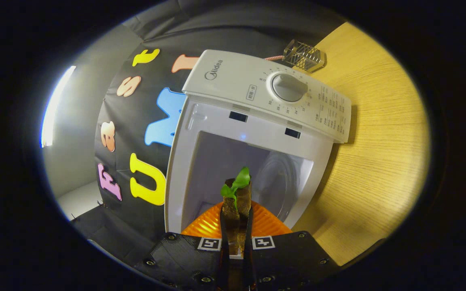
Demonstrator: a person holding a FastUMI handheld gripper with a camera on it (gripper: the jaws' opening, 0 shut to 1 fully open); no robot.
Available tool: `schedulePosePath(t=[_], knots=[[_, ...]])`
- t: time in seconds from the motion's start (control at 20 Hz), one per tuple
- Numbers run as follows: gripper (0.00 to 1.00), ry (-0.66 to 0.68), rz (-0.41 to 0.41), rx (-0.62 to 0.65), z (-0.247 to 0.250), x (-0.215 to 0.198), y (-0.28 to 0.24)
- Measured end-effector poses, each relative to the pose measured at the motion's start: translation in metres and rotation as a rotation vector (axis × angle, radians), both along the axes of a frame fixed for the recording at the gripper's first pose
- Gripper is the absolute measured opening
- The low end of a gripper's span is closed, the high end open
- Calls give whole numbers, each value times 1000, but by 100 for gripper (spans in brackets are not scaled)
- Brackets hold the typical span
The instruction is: Open the microwave, put the food inside, and close the microwave door.
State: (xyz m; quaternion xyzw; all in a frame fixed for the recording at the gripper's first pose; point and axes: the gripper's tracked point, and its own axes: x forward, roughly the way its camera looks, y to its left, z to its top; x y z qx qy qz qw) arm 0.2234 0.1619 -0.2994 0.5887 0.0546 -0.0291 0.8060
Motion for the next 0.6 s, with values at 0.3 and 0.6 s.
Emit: schedulePosePath(t=[0.3,0.6], knots=[[13,49,-71,38,-21,25,-4],[13,80,-139,10,-28,50,-7]])
